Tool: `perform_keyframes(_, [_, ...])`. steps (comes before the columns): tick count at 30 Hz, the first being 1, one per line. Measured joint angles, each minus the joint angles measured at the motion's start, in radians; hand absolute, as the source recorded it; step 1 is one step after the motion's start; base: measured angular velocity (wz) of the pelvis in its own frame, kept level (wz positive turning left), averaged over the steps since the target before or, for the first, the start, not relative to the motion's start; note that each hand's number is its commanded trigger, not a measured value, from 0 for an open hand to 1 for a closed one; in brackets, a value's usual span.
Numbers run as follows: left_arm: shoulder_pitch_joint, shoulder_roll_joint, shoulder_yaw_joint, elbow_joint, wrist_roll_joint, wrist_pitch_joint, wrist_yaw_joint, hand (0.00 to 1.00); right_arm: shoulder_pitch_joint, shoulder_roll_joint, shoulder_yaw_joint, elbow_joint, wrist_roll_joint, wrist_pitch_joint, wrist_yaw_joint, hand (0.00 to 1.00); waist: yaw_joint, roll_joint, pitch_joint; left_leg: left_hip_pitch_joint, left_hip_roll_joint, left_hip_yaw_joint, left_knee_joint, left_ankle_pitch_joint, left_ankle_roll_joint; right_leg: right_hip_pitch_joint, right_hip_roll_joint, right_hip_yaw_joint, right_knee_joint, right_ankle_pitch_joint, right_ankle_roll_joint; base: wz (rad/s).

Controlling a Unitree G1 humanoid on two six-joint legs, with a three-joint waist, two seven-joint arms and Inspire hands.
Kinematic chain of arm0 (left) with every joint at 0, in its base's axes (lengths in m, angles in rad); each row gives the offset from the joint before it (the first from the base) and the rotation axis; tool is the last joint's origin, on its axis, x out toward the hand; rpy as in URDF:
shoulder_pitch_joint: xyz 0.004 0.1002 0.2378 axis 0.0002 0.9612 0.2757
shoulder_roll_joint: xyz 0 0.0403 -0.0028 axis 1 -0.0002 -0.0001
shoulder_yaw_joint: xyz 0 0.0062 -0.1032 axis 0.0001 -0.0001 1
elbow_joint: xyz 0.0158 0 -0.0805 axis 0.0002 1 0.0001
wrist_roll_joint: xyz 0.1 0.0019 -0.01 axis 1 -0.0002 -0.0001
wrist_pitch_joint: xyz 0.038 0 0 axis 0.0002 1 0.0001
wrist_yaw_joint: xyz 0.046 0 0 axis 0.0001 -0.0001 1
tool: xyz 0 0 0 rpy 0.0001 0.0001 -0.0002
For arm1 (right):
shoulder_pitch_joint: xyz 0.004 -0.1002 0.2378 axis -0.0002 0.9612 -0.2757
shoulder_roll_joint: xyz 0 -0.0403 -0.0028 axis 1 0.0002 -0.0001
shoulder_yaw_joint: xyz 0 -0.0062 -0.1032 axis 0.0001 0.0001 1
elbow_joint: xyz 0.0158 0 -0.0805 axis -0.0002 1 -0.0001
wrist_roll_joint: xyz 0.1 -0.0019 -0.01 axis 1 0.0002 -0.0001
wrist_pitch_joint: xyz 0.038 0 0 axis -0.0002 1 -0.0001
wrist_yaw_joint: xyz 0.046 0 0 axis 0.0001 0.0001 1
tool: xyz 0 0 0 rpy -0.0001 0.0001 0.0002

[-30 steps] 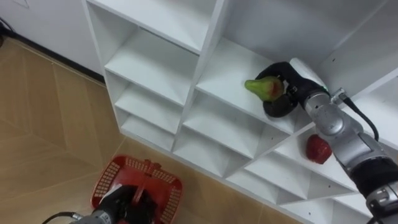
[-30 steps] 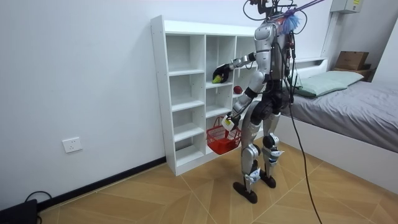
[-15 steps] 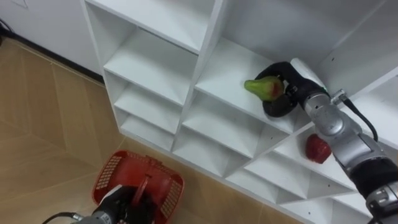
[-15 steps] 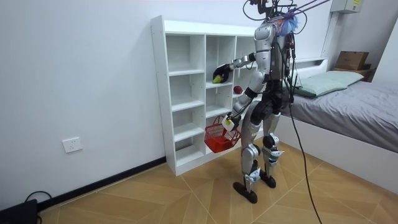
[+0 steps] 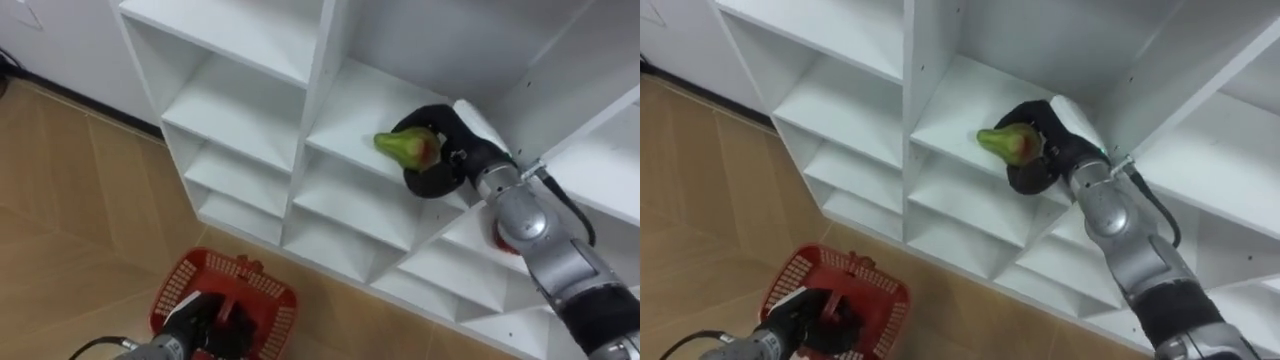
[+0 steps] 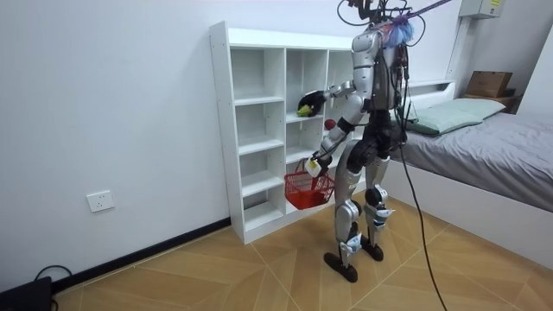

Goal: Collect fruits from the closet

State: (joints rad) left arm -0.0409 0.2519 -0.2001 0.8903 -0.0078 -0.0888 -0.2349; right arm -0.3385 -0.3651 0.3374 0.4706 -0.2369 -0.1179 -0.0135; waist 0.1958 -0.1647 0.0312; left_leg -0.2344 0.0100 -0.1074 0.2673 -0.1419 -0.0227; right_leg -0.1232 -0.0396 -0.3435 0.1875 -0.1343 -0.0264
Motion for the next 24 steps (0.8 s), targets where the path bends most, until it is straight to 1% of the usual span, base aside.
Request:
perform_keyframes(1, [0.000,-0.007,-0.003,0.003,0.000,-0.001,0.009,1.00,0.023,0.017,-0.001,-0.018,-0.003,-0.008,-0.005,1.00,-0.008,0.007,-0.0039,0.001,0.000,0.003,0.001,0.000,0.000,0.000,0.000,0.005,0.000,0.000,0.000,-0.04])
perform_keyframes(2, [0.000,-0.011,-0.003,0.003,-0.001,-0.001,0.010,1.00,0.036,0.023,-0.002,-0.026,-0.003,-0.016,-0.006,1.00,-0.011,0.012,-0.0062,0.002,0.000,0.005,0.001,0.000,0.000,0.000,0.000,0.009,0.000,0.000,0.000,-0.09])
perform_keyframes(4, [0.000,-0.029,-0.005,0.004,-0.001,-0.005,0.013,1.00,0.080,0.043,-0.001,-0.058,0.004,-0.038,-0.008,1.00,-0.025,0.031,-0.0146,0.003,0.001,0.014,0.000,-0.001,0.002,-0.002,0.000,0.017,0.001,0.000,0.000,-0.09])
perform_keyframes(5, [0.000,-0.033,-0.005,0.004,-0.001,-0.006,0.013,1.00,0.090,0.050,-0.001,-0.060,0.006,-0.045,-0.008,1.00,-0.028,0.035,-0.0171,0.004,0.002,0.016,0.000,-0.001,0.002,-0.001,0.000,0.018,0.002,0.000,0.000,-0.09])
perform_keyframes(6, [0.000,-0.038,-0.008,0.004,-0.001,-0.010,0.013,1.00,0.105,0.057,-0.002,-0.060,0.016,-0.061,-0.008,1.00,-0.032,0.041,-0.0200,0.011,0.003,0.023,-0.002,-0.001,0.002,-0.001,0.000,0.023,0.004,0.000,0.000,-0.16])
perform_keyframes(7, [0.002,-0.041,-0.009,0.004,-0.001,-0.020,0.013,1.00,0.119,0.060,0.002,-0.063,0.034,-0.072,-0.003,1.00,-0.032,0.043,-0.0207,0.019,0.006,0.032,-0.008,-0.001,0.002,0.000,0.001,0.032,0.008,0.000,0.000,-0.19])
perform_keyframes(8, [0.003,-0.042,-0.008,0.004,-0.001,-0.027,0.013,1.00,0.129,0.061,0.002,-0.071,0.039,-0.074,0.002,1.00,-0.031,0.044,-0.0209,0.020,0.007,0.037,-0.014,-0.001,0.001,0.000,0.001,0.036,0.008,0.000,0.000,-0.22])
perform_keyframes(11, [0.004,-0.042,-0.006,0.004,-0.001,-0.048,0.012,1.00,0.187,0.062,0.026,-0.109,0.035,-0.073,0.059,1.00,-0.036,0.044,-0.0209,0.019,0.011,0.048,-0.009,-0.001,0.001,-0.004,0.004,0.047,0.004,0.000,-0.001,-0.10])
perform_keyframes(13, [0.004,-0.043,0.001,0.004,-0.001,-0.059,0.011,1.00,0.246,0.077,0.036,-0.128,0.034,-0.073,0.110,1.00,-0.039,0.046,-0.0203,0.006,0.012,0.049,-0.001,-0.001,0.001,-0.018,0.005,0.053,0.006,0.002,-0.002,-0.02])
perform_keyframes(15, [0.006,-0.043,0.002,0.006,-0.003,-0.064,0.011,1.00,0.271,0.090,0.036,-0.135,0.035,-0.073,0.138,1.00,-0.050,0.050,-0.0182,0.001,0.012,0.052,0.002,-0.001,0.002,-0.026,0.004,0.057,0.014,0.002,-0.002,-0.06])
perform_keyframes(17, [0.008,-0.044,0.000,0.008,-0.003,-0.065,0.010,1.00,0.284,0.094,0.036,-0.146,0.035,-0.073,0.152,1.00,-0.056,0.057,-0.0176,0.003,0.012,0.060,0.002,-0.001,0.002,-0.030,0.003,0.067,0.018,0.002,-0.002,-0.12])
perform_keyframes(19, [0.008,-0.047,-0.001,0.023,-0.004,-0.067,0.009,1.00,0.287,0.089,0.035,-0.179,0.038,-0.073,0.166,1.00,-0.069,0.074,-0.0166,0.008,0.014,0.074,0.003,-0.003,0.005,-0.030,0.003,0.075,0.020,0.003,-0.002,-0.16])
perform_keyframes(20, [0.009,-0.047,-0.001,0.024,-0.004,-0.067,0.010,1.00,0.287,0.090,0.034,-0.187,0.038,-0.074,0.167,1.00,-0.072,0.078,-0.0165,0.010,0.015,0.077,0.002,-0.004,0.005,-0.030,0.003,0.078,0.021,0.003,-0.002,-0.11])
perform_keyframes(21, [0.012,-0.049,-0.001,0.024,-0.004,-0.068,0.009,1.00,0.287,0.091,0.034,-0.206,0.038,-0.074,0.169,1.00,-0.080,0.086,-0.0162,0.012,0.015,0.081,0.001,-0.004,0.006,-0.030,0.003,0.082,0.022,0.003,-0.002,-0.10])
perform_keyframes(22, [0.013,-0.051,-0.001,0.024,-0.004,-0.068,0.009,1.00,0.288,0.095,0.034,-0.216,0.035,-0.079,0.170,1.00,-0.084,0.092,-0.0163,0.014,0.015,0.084,0.000,-0.004,0.006,-0.032,0.004,0.090,0.022,0.003,-0.001,-0.11])
perform_keyframes(24, [0.012,-0.055,-0.001,0.024,-0.004,-0.069,0.008,1.00,0.290,0.107,0.034,-0.216,0.034,-0.081,0.173,1.00,-0.086,0.097,-0.0172,0.016,0.016,0.092,-0.001,-0.004,0.006,-0.036,0.005,0.098,0.025,0.003,-0.001,-0.11])
